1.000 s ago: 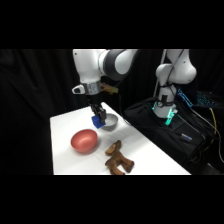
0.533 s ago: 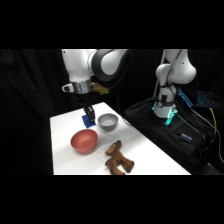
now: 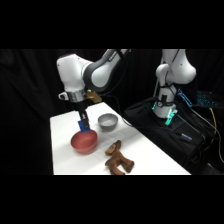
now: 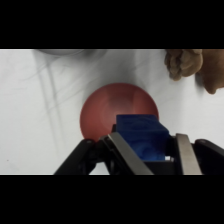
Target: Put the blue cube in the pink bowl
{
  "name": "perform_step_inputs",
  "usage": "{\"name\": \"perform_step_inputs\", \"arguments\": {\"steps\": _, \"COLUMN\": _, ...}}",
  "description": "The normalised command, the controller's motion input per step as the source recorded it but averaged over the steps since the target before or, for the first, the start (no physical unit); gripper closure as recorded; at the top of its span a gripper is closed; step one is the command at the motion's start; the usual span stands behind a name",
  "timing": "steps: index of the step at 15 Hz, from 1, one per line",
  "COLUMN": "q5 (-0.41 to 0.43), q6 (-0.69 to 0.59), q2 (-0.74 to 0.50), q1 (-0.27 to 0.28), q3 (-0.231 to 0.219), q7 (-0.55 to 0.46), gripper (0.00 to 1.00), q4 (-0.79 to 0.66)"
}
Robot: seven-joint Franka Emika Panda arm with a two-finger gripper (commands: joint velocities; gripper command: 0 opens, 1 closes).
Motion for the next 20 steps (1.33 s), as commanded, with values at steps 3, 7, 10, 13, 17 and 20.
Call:
{"name": "perform_step_inputs", "arguments": {"steps": 3, "q5": 0.139, "q6": 0.11, "q2": 0.26, "q1": -0.064, "q3": 0.025, "q7": -0.03, "gripper": 0.69, "q4": 0.31}}
{"name": "perform_step_inputs", "arguments": {"steps": 7, "q5": 0.110, "q6": 0.02, "q2": 0.23, "q1": -0.047, "q3": 0.003, "q7": 0.03, "gripper": 0.69, "q4": 0.31}}
{"name": "perform_step_inputs", "arguments": {"steps": 10, "q5": 0.106, "q6": -0.04, "q2": 0.22, "q1": -0.037, "q3": 0.002, "q7": 0.03, "gripper": 0.69, "q4": 0.30}}
{"name": "perform_step_inputs", "arguments": {"steps": 13, "q5": 0.113, "q6": -0.07, "q2": 0.17, "q1": -0.037, "q3": 0.018, "q7": 0.00, "gripper": 0.19, "q4": 0.26}}
{"name": "perform_step_inputs", "arguments": {"steps": 17, "q5": 0.116, "q6": -0.10, "q2": 0.09, "q1": -0.041, "q3": 0.020, "q7": -0.01, "gripper": 0.00, "q4": 0.19}}
{"name": "perform_step_inputs", "arguments": {"steps": 20, "q5": 0.117, "q6": -0.11, "q2": -0.09, "q1": -0.033, "q3": 0.008, "q7": 0.02, "gripper": 0.00, "q4": 0.03}}
